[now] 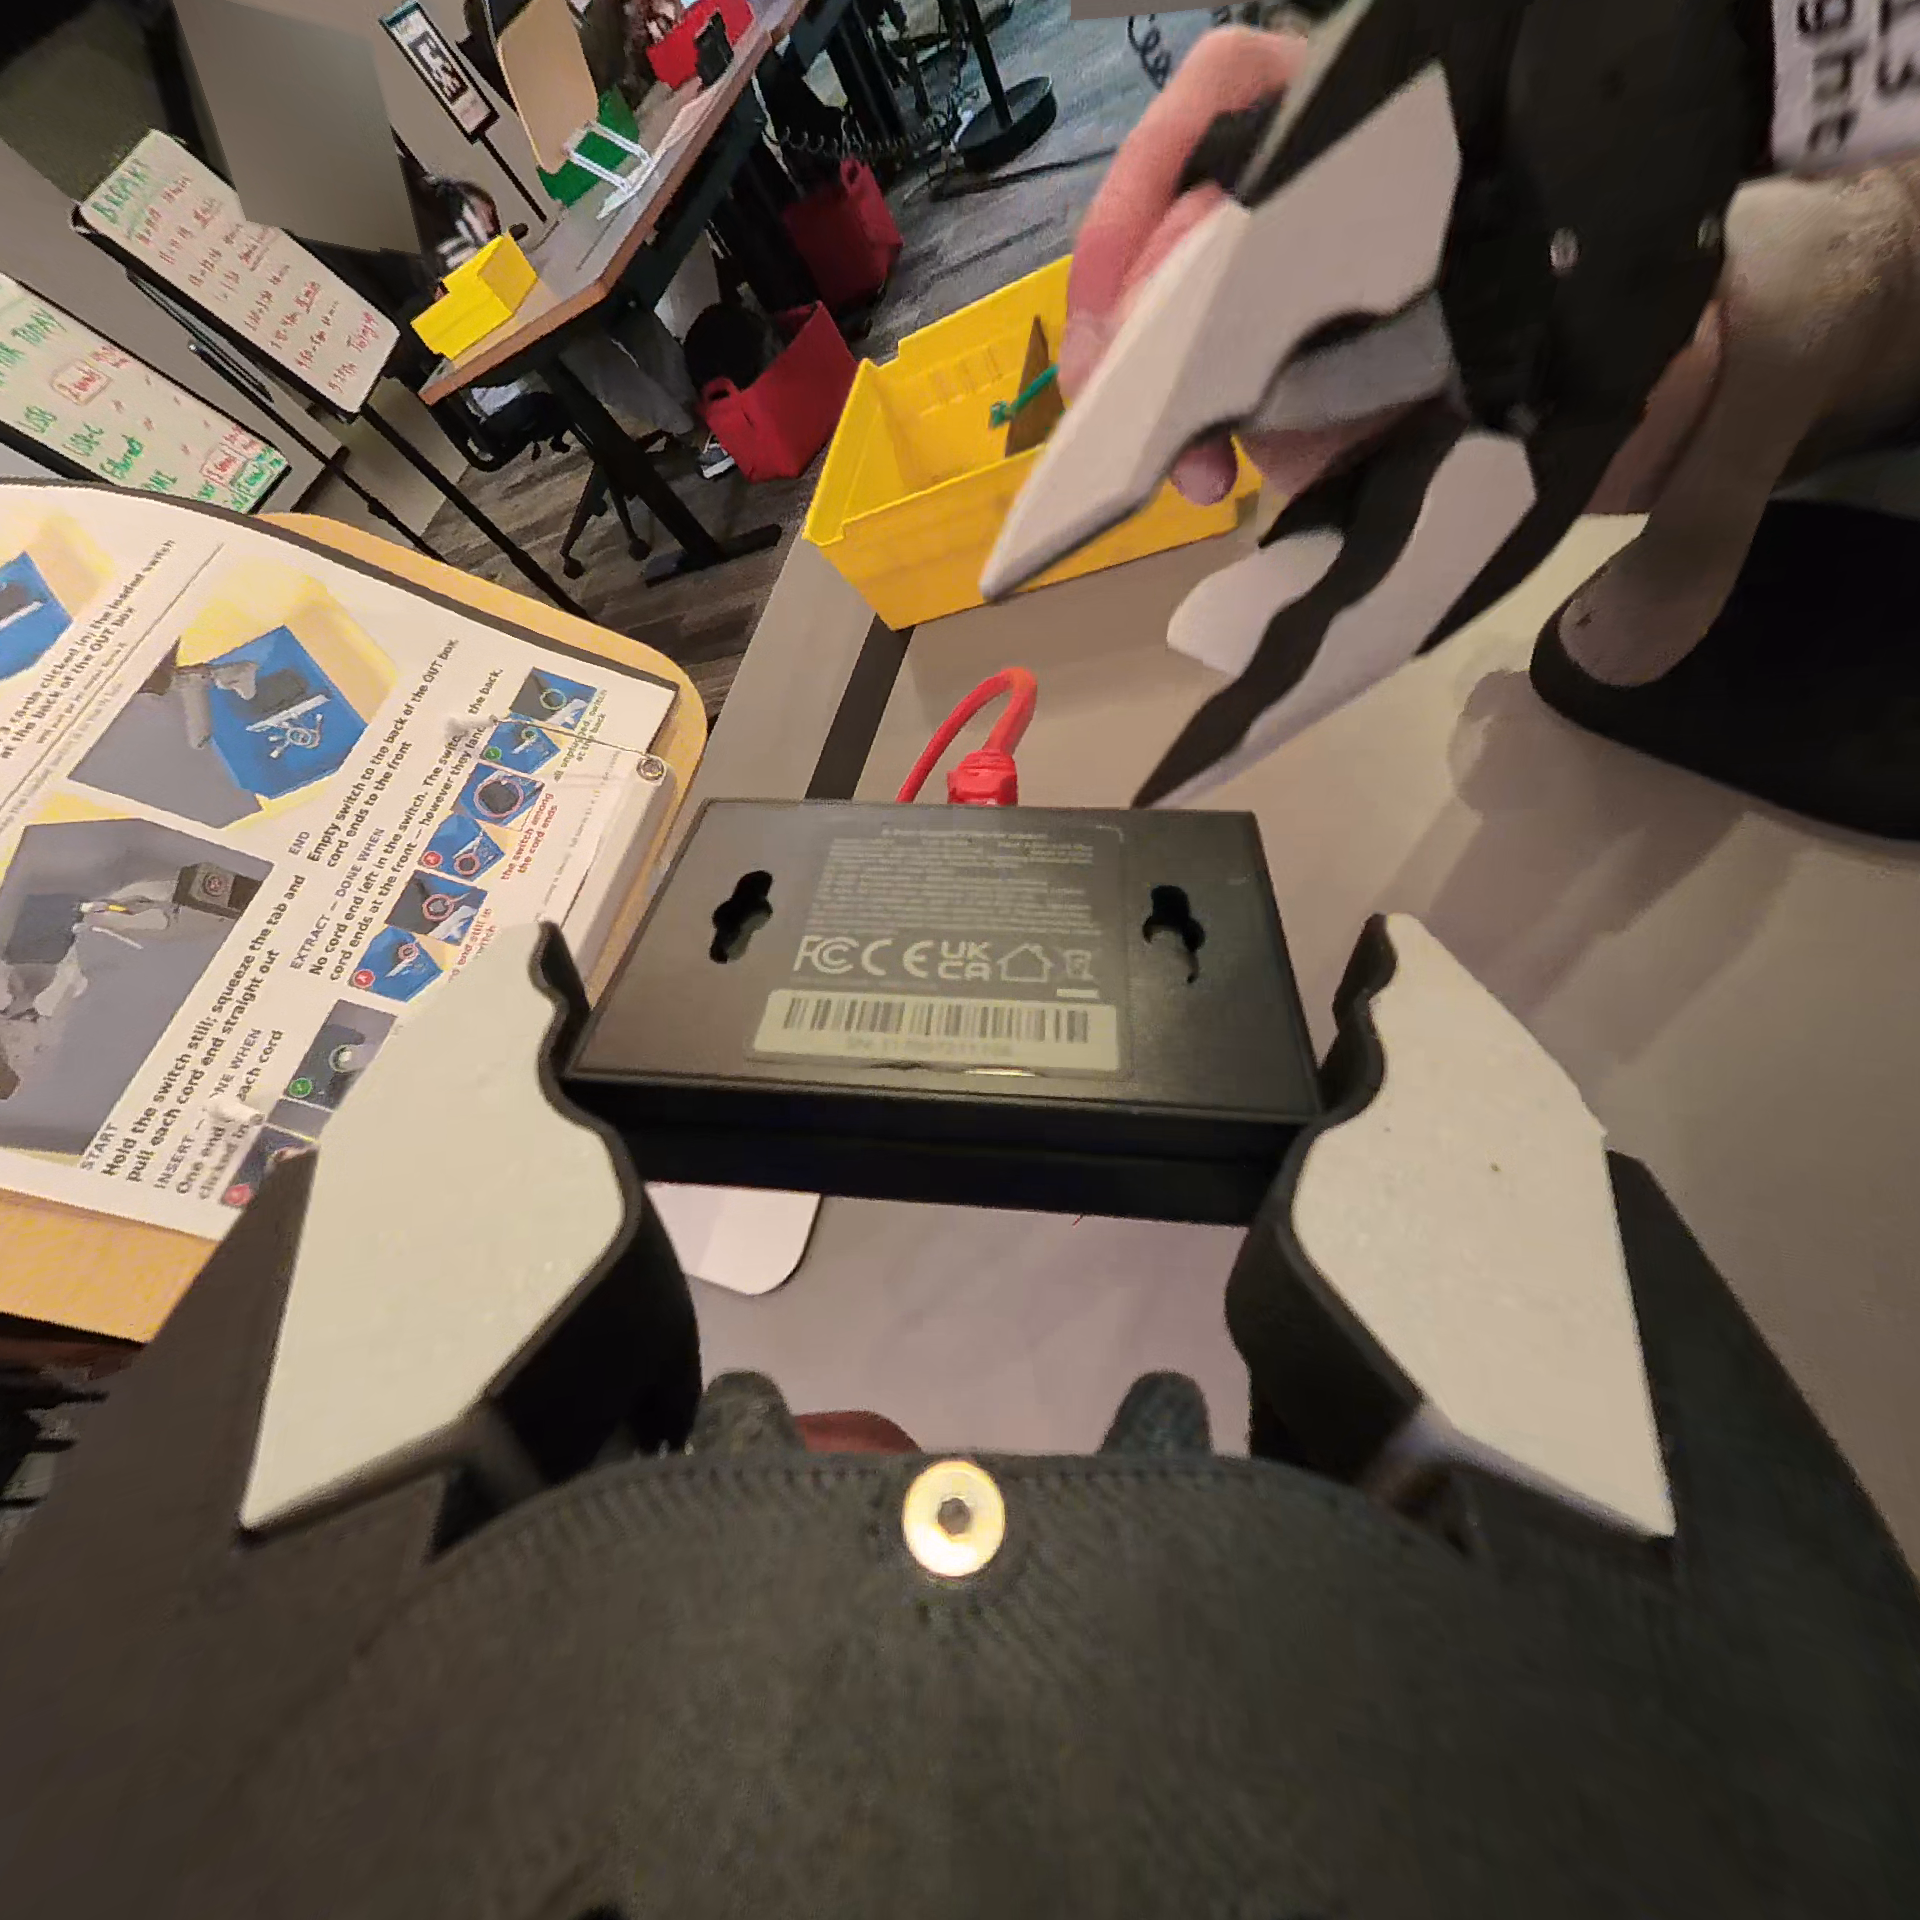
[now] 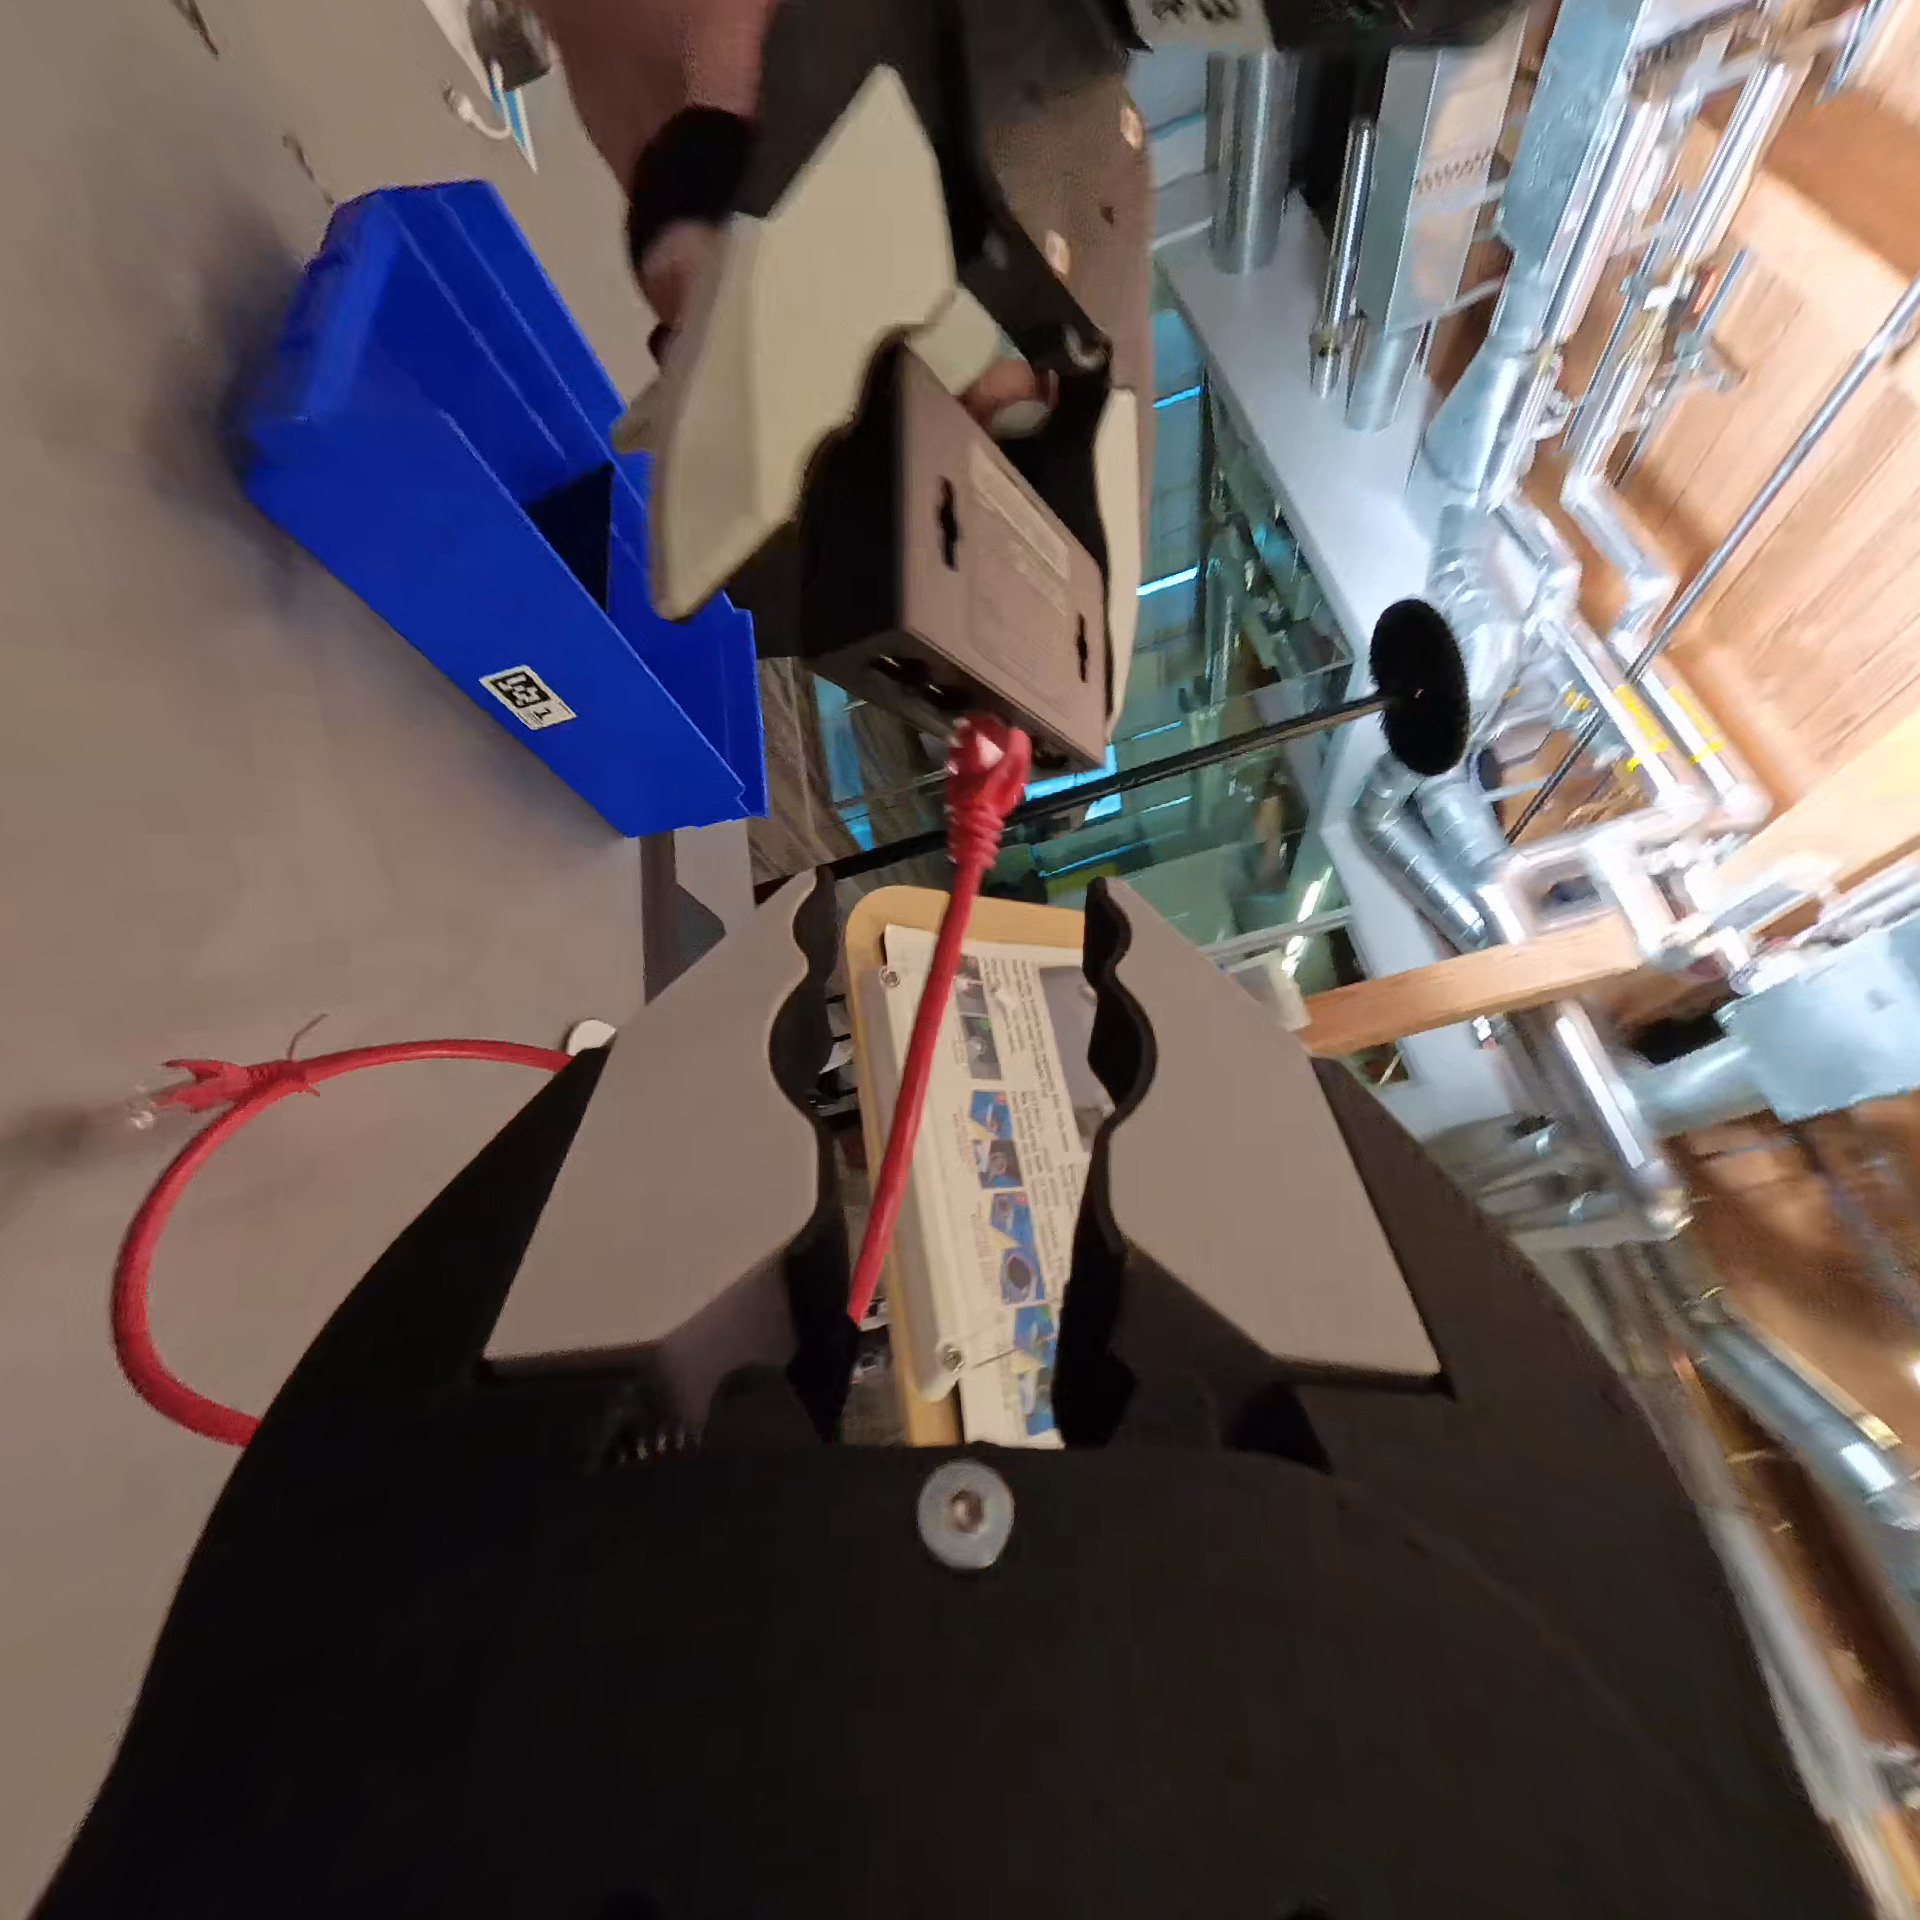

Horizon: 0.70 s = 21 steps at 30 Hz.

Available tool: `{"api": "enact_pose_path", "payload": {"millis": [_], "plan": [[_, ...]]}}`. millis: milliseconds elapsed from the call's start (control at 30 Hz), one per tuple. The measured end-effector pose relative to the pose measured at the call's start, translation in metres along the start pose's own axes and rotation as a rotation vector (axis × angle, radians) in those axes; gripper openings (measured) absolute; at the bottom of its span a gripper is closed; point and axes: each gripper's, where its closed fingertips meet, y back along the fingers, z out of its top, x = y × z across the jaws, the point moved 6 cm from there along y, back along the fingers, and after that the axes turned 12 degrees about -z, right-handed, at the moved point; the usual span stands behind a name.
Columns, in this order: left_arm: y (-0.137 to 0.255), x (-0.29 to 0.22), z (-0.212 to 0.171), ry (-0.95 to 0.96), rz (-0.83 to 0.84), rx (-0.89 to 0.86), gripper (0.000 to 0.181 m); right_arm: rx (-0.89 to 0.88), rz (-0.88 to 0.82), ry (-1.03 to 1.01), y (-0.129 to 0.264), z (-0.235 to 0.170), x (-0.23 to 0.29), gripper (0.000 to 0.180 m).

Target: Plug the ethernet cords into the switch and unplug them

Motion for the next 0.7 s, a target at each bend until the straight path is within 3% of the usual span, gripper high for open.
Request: {"api": "enact_pose_path", "payload": {"millis": [167, 367, 533, 700], "plan": [[-0.001, 0.002, 0.000, 0.084, -0.053, -0.063, 0.133, -0.024, -0.033, 0.137, -0.007, 0.008, 0.009, 0.049], [-0.001, 0.007, 0.000, 0.196, -0.097, -0.146, 0.133, -0.032, -0.083, 0.240, -0.017, 0.009, 0.003, 0.040], [-0.002, 0.010, -0.001, 0.258, -0.119, -0.192, 0.133, -0.052, -0.038, 0.219, -0.024, 0.004, -0.006, 0.025], [-0.005, 0.011, -0.001, 0.295, -0.140, -0.201, 0.133, -0.078, -0.001, 0.194, -0.031, 0.005, -0.008, 0.022]]}}
